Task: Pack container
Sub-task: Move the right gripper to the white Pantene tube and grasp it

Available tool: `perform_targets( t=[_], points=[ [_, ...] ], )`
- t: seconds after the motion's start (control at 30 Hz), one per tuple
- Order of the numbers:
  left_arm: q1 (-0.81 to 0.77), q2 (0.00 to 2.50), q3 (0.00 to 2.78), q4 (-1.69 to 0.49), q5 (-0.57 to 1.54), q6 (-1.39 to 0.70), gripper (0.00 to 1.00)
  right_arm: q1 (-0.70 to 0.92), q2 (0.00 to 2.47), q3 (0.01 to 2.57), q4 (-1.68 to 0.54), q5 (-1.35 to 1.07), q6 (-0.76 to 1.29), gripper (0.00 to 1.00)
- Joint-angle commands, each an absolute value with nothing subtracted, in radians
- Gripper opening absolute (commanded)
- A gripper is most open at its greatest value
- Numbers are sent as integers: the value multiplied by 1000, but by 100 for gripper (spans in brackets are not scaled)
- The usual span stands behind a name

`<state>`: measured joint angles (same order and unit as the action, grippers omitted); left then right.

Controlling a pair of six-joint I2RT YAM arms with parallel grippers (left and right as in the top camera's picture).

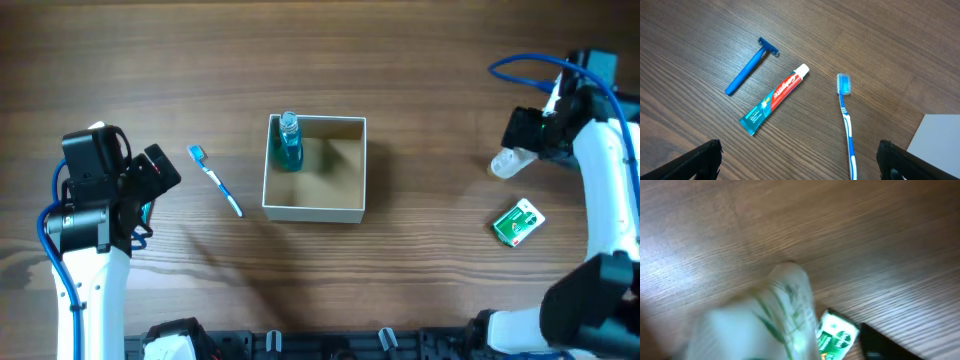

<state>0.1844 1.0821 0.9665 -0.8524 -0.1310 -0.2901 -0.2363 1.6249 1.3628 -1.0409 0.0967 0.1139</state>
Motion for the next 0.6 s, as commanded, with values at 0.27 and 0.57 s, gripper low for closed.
perform_targets(
  t=[0.27,0.57],
  points=[
    [185,1087,986,-850,-147,-269,100,-236,1655,1359,-1021,54,116,4],
    [185,1087,986,-851,-147,-269,100,-95,1351,1392,-1087,-2,142,4]
  ],
)
